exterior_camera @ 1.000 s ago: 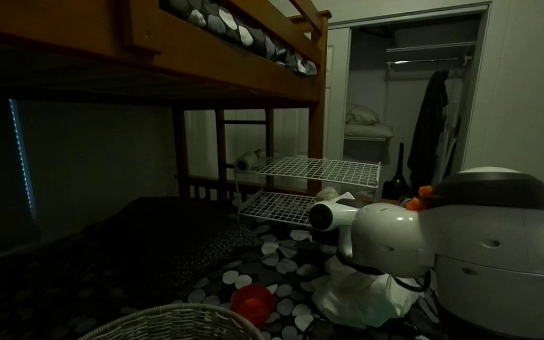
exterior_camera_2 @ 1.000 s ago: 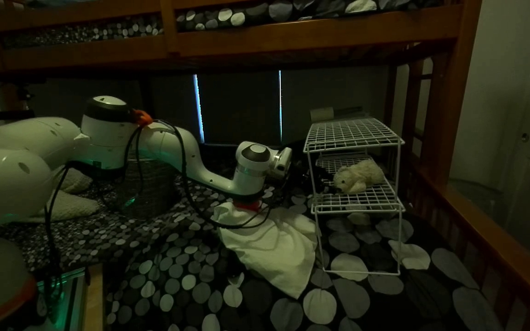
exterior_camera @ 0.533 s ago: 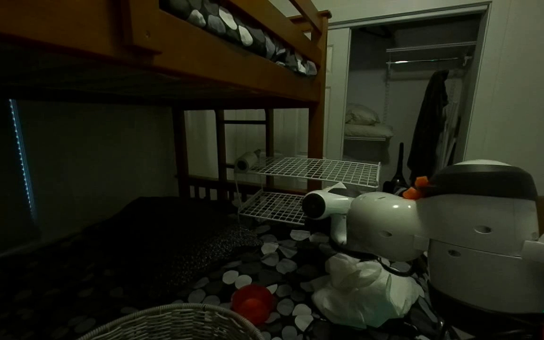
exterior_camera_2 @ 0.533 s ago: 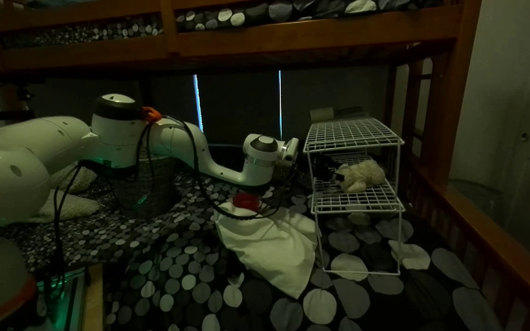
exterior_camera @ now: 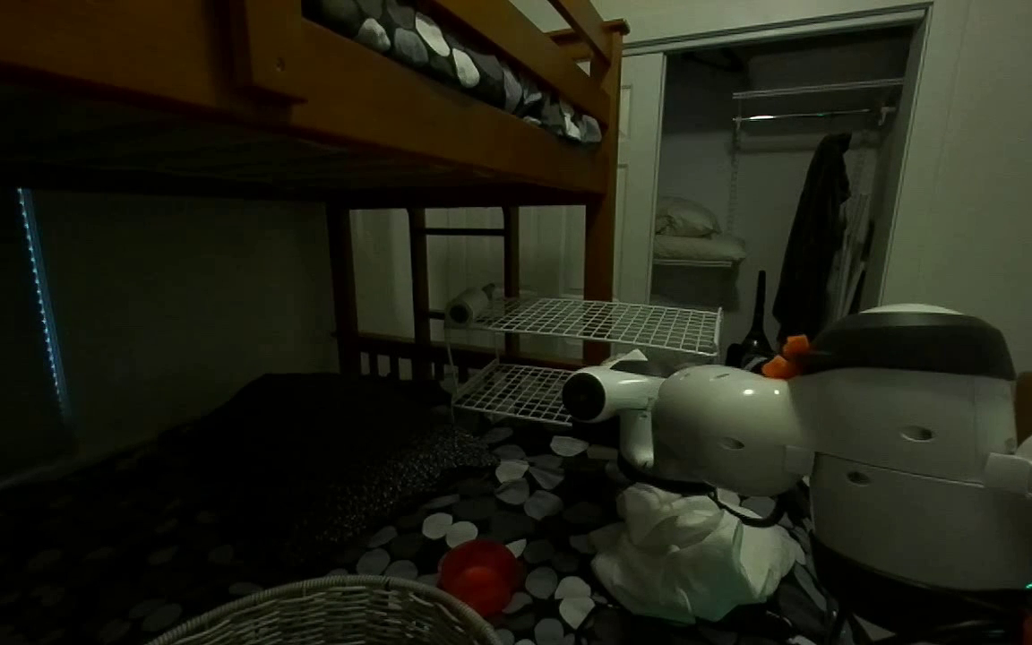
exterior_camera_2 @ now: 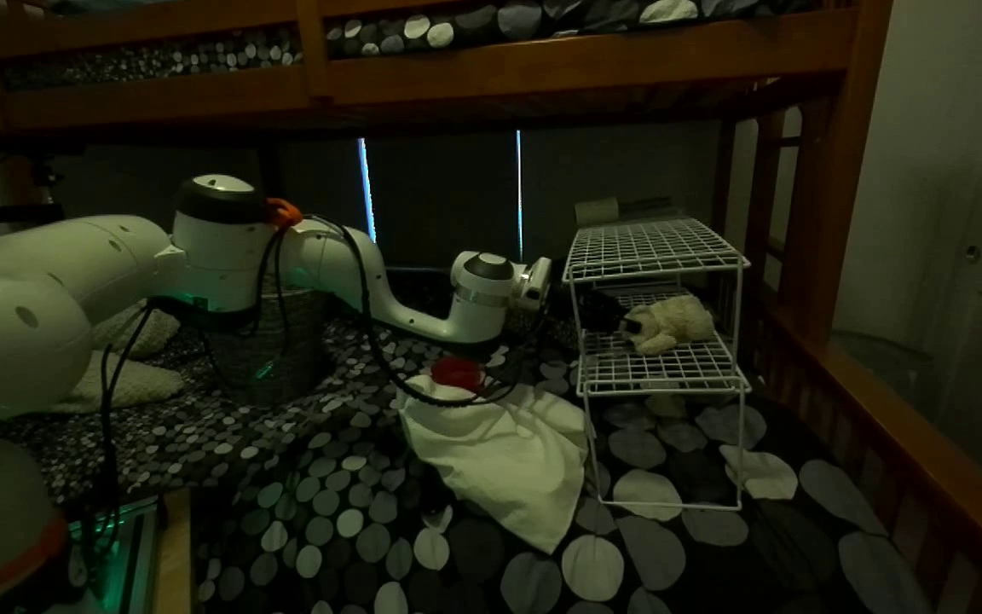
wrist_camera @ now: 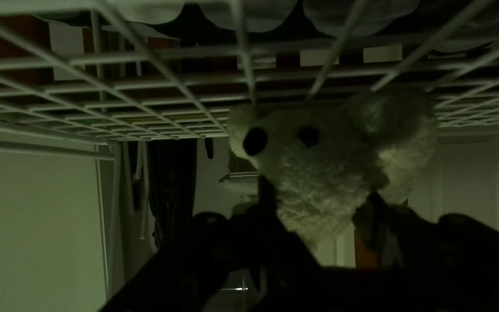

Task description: Pick up the white teddy and put it in the red bowl on the bed

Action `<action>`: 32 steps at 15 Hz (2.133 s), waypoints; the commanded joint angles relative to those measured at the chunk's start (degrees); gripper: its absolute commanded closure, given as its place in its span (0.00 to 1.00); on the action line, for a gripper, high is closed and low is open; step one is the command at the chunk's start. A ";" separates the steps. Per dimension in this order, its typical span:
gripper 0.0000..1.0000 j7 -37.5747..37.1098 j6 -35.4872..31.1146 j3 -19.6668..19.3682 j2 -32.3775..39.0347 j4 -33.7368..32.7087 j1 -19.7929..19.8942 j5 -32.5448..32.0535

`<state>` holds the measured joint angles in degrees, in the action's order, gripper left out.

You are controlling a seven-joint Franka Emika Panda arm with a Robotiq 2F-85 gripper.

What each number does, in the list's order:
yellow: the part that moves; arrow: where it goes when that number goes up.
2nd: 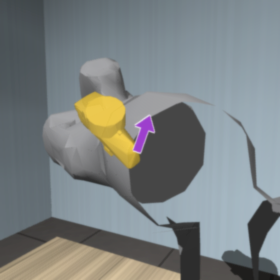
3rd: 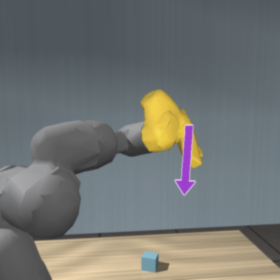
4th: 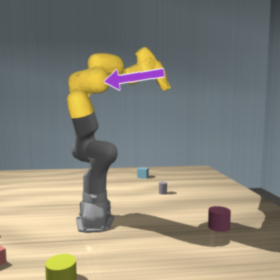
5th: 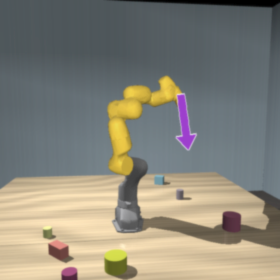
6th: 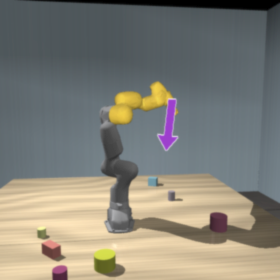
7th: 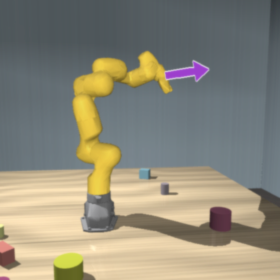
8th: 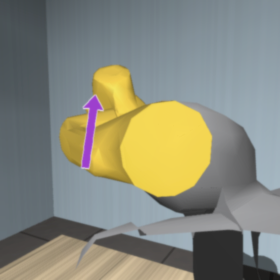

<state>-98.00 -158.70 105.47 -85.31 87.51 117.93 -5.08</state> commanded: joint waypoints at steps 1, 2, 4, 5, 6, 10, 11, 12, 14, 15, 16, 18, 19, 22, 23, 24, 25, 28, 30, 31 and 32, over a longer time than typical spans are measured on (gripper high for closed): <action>0.84 -1.55 1.30 0.74 0.00 -1.79 1.17 -1.12; 0.90 -1.22 1.33 0.62 0.00 -1.51 0.84 -0.61; 0.95 -0.38 1.52 0.48 0.03 -0.82 -0.05 0.28; 0.97 -0.12 1.14 0.68 0.51 -0.25 -0.55 0.32; 0.97 0.26 0.26 0.96 1.25 0.94 -1.72 0.31; 0.95 5.05 -7.43 -1.50 0.07 6.86 -9.60 7.94; 0.95 5.17 -10.25 -2.00 0.08 8.82 -12.14 8.70; 0.95 5.69 -13.12 -2.51 0.10 10.74 -14.57 9.68; 0.95 7.83 -18.59 -2.12 1.89 14.53 -18.98 11.73; 0.95 10.10 -22.17 -0.01 5.25 16.55 -20.70 12.60; 0.95 12.42 -25.08 1.44 8.64 19.12 -22.48 12.93; 0.95 16.73 -32.63 3.70 15.13 24.97 -25.12 12.61; 0.95 18.72 -35.97 5.31 17.73 27.04 -25.14 11.76; 0.95 18.92 -43.42 8.15 26.66 34.45 -24.05 0.44; 0.95 19.67 -45.71 8.64 29.41 37.24 -23.76 -2.92; 0.95 19.41 -47.68 8.49 32.12 39.82 -23.37 -7.63; 0.95 19.39 -49.61 8.03 34.80 42.33 -23.13 -12.14; 0.95 19.93 -54.67 6.75 43.21 46.87 -20.40 -25.69; 0.95 19.74 -55.78 5.64 48.93 49.31 -19.79 -34.66; 0.94 19.31 -54.93 5.48 51.89 50.03 -19.33 -39.31; 0.95 18.86 -53.87 6.12 54.88 50.17 -17.73 -43.91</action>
<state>-79.87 -214.32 110.57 -41.75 134.44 98.01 -37.72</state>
